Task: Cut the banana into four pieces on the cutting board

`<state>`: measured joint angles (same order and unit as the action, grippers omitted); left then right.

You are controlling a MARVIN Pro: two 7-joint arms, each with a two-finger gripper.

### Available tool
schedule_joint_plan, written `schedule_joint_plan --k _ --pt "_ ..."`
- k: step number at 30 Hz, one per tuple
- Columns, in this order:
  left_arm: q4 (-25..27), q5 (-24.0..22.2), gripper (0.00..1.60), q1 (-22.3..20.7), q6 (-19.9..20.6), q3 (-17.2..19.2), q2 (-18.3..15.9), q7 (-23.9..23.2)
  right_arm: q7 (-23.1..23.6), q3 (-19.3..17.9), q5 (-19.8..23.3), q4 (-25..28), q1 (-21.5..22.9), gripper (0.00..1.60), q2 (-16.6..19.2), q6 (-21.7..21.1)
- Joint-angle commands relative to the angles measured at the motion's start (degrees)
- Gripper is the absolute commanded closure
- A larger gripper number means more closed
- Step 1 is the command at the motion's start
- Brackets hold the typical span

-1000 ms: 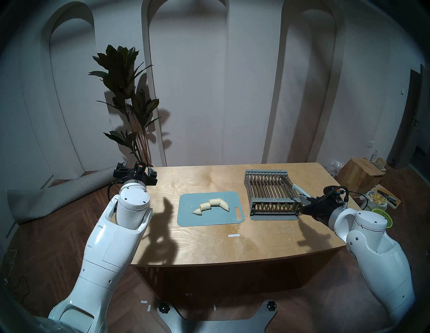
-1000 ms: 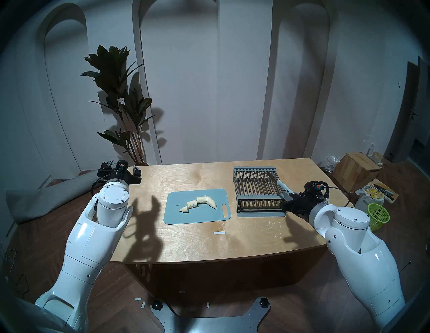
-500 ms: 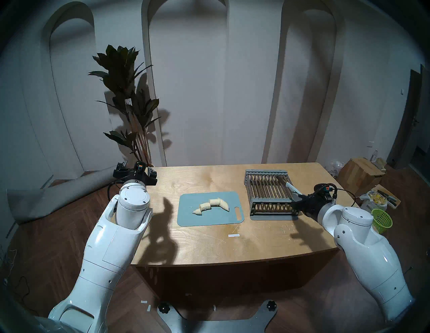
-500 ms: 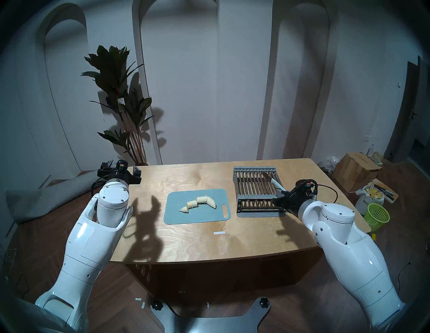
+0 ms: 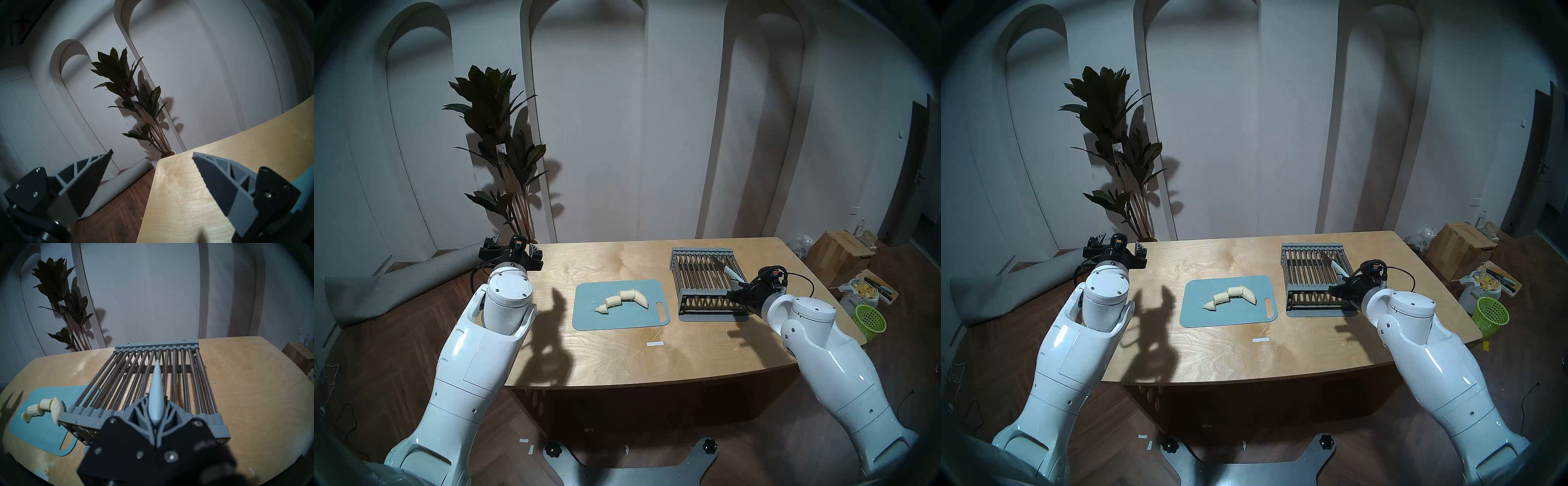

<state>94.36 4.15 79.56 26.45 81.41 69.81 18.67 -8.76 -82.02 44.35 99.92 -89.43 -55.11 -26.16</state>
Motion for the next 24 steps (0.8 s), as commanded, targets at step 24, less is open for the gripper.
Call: schedule_joint_plan --k 24 --pt "1.0 0.1 0.0 -1.4 -0.4 -0.1 0.0 -0.1 1.0 6.1 -6.1 -9.8 16.6 1.6 -6.7 -6.4"
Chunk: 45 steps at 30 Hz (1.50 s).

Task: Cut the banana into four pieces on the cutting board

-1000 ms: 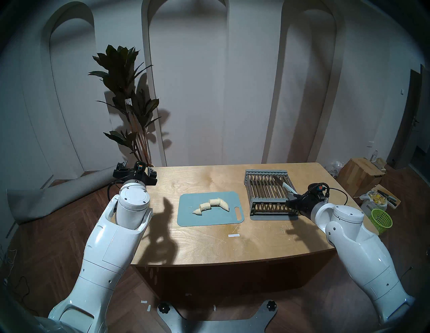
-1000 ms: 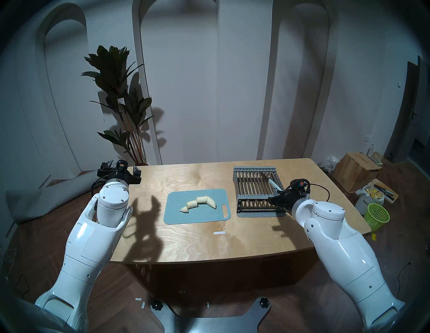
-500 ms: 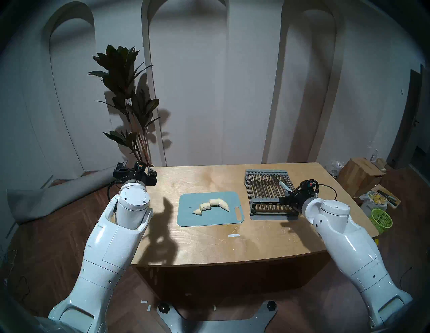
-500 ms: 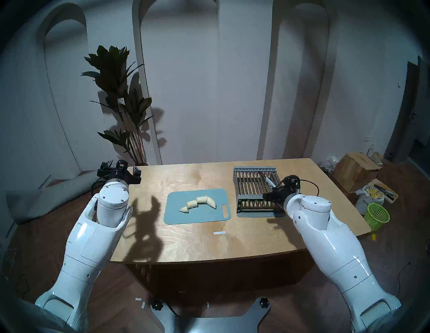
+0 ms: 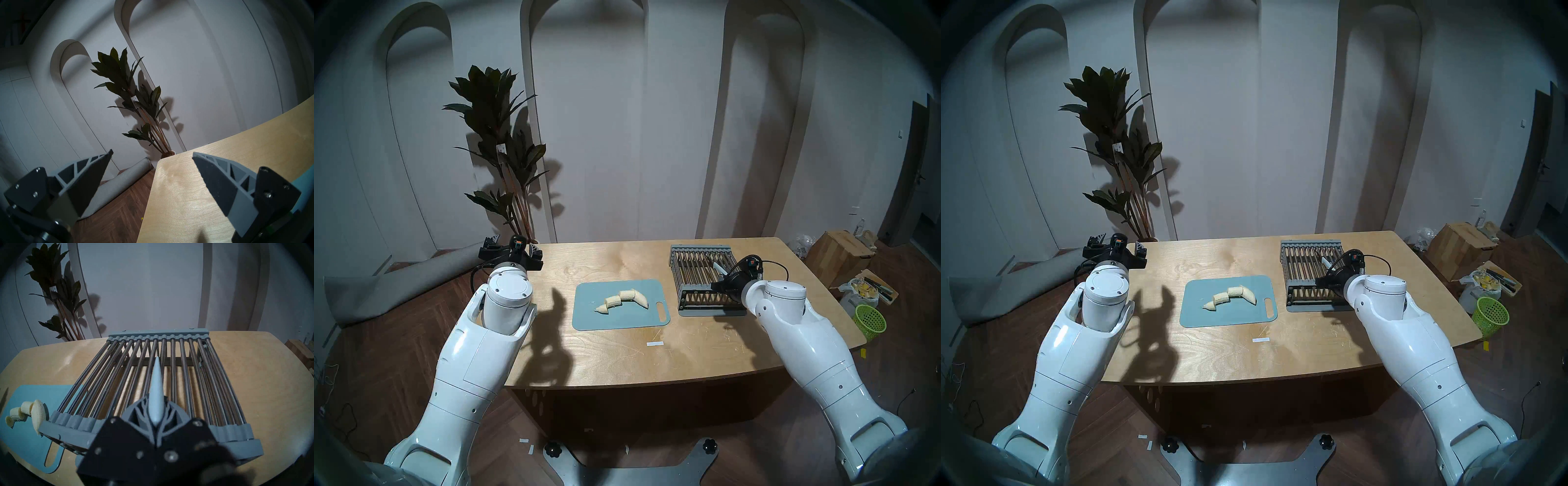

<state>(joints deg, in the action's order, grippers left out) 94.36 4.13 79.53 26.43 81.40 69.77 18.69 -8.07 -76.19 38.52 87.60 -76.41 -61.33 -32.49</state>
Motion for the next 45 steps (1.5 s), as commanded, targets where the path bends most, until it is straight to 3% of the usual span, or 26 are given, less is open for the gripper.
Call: schedule_joint_plan --k 1,2,3,11,22,32,35,43,44,45 --pt "1.0 0.1 0.0 -1.4 -0.4 -0.1 0.0 -0.1 -0.1 0.3 -0.5 3.2 3.4 1.49 -0.4 -0.4" --pt "1.0 0.1 0.0 -1.4 -0.4 -0.1 0.0 -0.1 -0.1 0.3 -0.5 3.8 3.1 1.49 -0.4 -0.4" --pt "1.0 0.1 0.0 -1.4 -0.4 -0.1 0.0 -0.1 -0.2 0.2 -0.5 4.2 3.0 0.0 -0.4 -0.7" --pt "1.0 0.1 0.0 -1.4 -0.4 -0.1 0.0 -0.1 -1.6 -0.9 -0.2 8.0 1.5 0.0 -0.3 -2.3" --pt "1.0 0.1 0.0 -1.3 -0.4 -0.1 0.0 -0.1 -3.3 -0.9 -10.1 17.6 -2.8 0.0 2.7 8.6" --pt "1.0 0.1 0.0 -1.3 -0.4 -0.1 0.0 -0.1 -9.5 -2.0 -19.3 23.6 -9.0 0.0 0.9 16.5" --pt "1.0 0.1 0.0 -1.3 -0.4 -0.1 0.0 -0.1 -10.9 -1.6 -21.9 23.8 -10.5 0.0 0.2 18.8" --pt "1.0 0.1 0.0 -1.4 -0.4 -0.1 0.0 -0.1 -13.2 -3.3 -23.0 19.7 -13.0 0.0 -3.6 24.0" --pt "1.0 0.0 0.0 -1.4 -0.4 -0.1 0.0 -0.1 -12.9 -3.7 -23.2 18.2 -13.7 0.0 -3.5 27.8" --pt "1.0 0.0 0.0 -1.4 -0.4 -0.1 0.0 -0.1 -12.9 -3.7 -23.2 18.2 -13.7 0.0 -3.5 27.8"
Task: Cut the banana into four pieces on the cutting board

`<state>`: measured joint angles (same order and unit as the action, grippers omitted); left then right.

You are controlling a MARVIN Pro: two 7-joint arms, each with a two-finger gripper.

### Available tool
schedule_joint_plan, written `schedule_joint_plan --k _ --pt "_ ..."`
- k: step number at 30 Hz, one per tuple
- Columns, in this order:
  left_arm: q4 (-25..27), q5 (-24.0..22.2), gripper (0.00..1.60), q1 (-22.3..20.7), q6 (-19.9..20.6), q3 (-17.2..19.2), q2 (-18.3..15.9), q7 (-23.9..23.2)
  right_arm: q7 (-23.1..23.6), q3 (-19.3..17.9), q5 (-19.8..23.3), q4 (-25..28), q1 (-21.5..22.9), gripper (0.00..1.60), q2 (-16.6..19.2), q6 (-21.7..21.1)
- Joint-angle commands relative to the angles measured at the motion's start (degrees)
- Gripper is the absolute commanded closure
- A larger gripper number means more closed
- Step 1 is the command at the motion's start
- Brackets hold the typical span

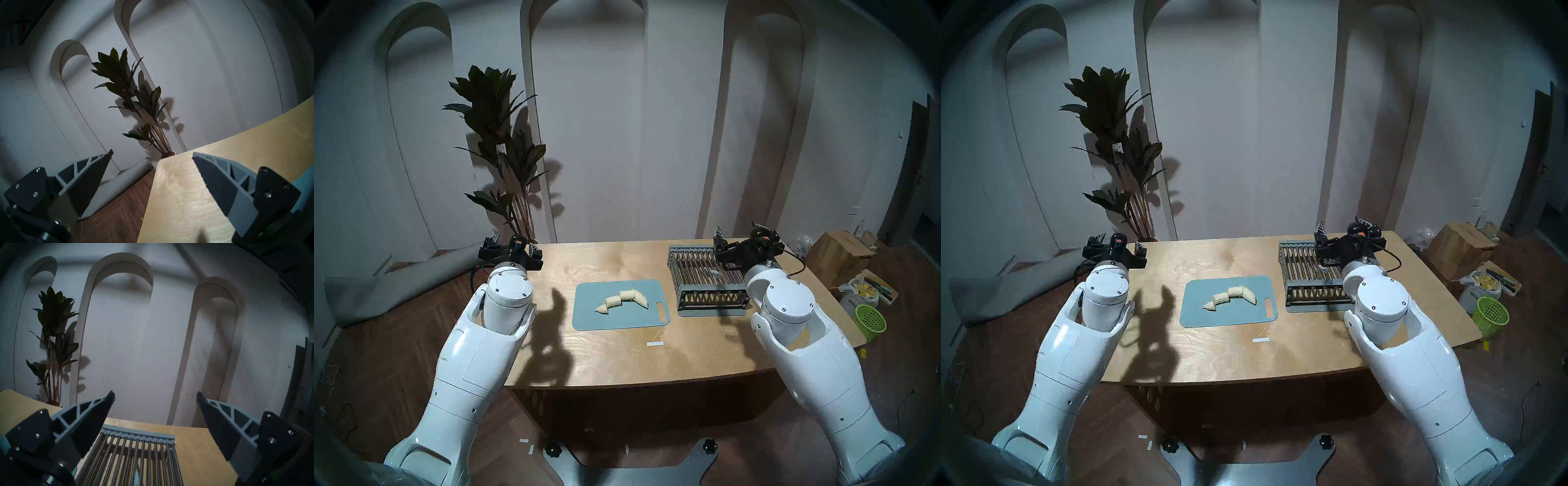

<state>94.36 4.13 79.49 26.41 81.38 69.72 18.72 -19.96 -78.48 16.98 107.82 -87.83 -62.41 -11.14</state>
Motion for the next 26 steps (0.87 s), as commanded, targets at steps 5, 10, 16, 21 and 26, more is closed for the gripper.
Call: schedule_joint_plan --k 5,10,16,21,26 --pt "1.0 0.0 0.0 -1.3 -0.3 -0.1 0.0 -0.1 0.2 -4.8 0.2 -3.0 -3.8 0.0 -4.3 9.5" --pt "1.0 0.0 0.0 -1.4 -0.3 -0.1 0.0 -0.1 1.6 -5.1 -1.6 -5.3 -4.8 0.0 -4.9 14.2" --pt "1.0 0.0 0.0 -1.4 -0.4 -0.1 0.0 -0.1 3.5 -5.8 -2.3 -6.7 -6.1 0.0 -6.2 19.1" --pt "1.0 0.0 0.0 -1.4 -0.4 -0.1 0.0 -0.2 5.3 -5.9 -3.0 -8.0 -6.6 0.0 -6.7 23.9" --pt "1.0 0.0 0.0 -1.4 -0.4 -0.1 0.0 -0.2 5.2 -6.0 -3.9 -8.5 -6.8 0.0 -7.2 25.7"
